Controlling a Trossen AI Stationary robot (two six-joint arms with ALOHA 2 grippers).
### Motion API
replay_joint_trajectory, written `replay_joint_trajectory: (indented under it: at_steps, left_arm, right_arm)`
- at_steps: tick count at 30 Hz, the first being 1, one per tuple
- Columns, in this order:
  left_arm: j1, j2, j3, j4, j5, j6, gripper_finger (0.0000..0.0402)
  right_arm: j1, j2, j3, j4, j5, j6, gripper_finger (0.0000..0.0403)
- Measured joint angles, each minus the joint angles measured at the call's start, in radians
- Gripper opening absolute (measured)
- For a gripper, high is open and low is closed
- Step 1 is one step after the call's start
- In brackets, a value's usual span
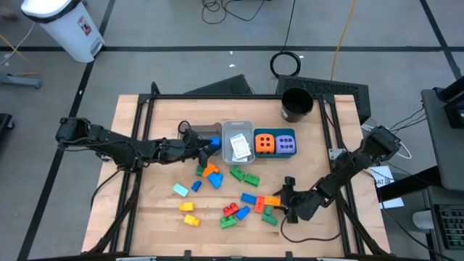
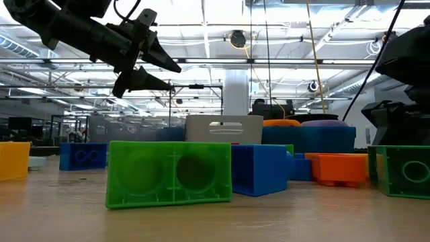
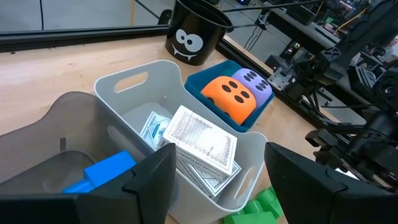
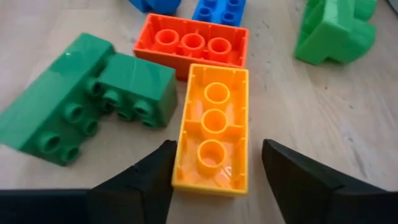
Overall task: Pick & Place Toys
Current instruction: Put the yellow game piece into the black bin
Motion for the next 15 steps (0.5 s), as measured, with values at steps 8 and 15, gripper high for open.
replay_joint_trajectory:
  at_steps: [8, 15]
  left_arm:
    - [0.000, 0.000, 0.000, 0.000, 0.000, 0.000, 0.0253]
    - [0.000, 0.000, 0.000, 0.000, 0.000, 0.000, 0.0253]
  right_arm:
    - [-0.001, -0.011, 0.000, -0.007, -0.027, -0.071, 0.0138]
    - [-0.001, -0.148, 0.000, -0.143, -0.038, -0.116, 0.0135]
